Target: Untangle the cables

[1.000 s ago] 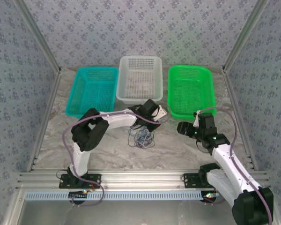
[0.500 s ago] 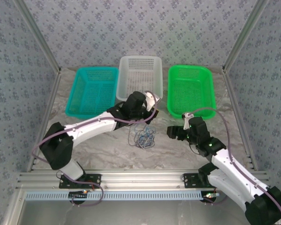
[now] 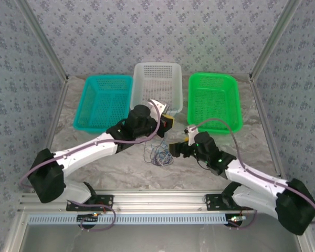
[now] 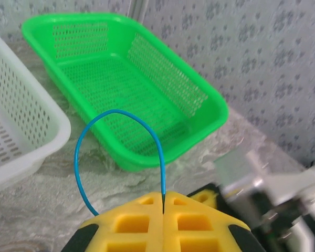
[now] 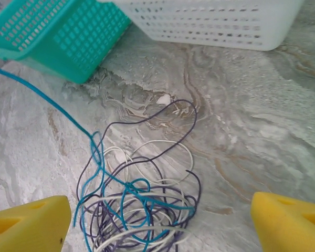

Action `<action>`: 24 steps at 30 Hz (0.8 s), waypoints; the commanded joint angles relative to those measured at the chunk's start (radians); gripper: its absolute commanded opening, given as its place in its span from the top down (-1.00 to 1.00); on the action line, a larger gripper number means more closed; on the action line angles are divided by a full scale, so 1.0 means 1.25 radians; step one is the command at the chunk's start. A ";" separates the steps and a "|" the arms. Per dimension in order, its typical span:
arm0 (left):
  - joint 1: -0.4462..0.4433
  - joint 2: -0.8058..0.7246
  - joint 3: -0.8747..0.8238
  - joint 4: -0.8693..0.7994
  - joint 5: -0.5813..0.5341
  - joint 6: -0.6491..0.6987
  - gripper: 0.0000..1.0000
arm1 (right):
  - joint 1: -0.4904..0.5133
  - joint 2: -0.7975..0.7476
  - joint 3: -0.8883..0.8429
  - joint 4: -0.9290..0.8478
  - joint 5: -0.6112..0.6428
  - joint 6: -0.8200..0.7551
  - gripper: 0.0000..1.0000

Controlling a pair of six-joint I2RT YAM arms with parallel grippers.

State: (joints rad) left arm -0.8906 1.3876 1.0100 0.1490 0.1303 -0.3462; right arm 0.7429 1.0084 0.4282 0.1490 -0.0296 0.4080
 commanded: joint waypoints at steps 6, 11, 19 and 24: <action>-0.005 -0.058 -0.026 0.090 -0.017 -0.064 0.89 | 0.063 0.153 0.089 0.176 0.090 -0.047 -0.78; -0.004 -0.084 -0.061 0.133 -0.026 -0.088 0.88 | 0.063 0.196 0.114 0.213 0.100 -0.052 -0.70; -0.004 -0.141 -0.105 0.145 -0.078 -0.092 0.70 | 0.056 0.246 0.214 0.135 0.088 -0.075 0.61; 0.002 -0.171 -0.122 0.127 -0.096 -0.086 0.59 | 0.044 0.238 0.257 0.077 0.051 -0.095 0.98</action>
State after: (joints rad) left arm -0.8906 1.2030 0.8646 0.2943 0.0425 -0.4557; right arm 0.8066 1.3128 0.7029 0.3065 0.0555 0.3153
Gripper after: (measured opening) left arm 0.197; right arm 0.060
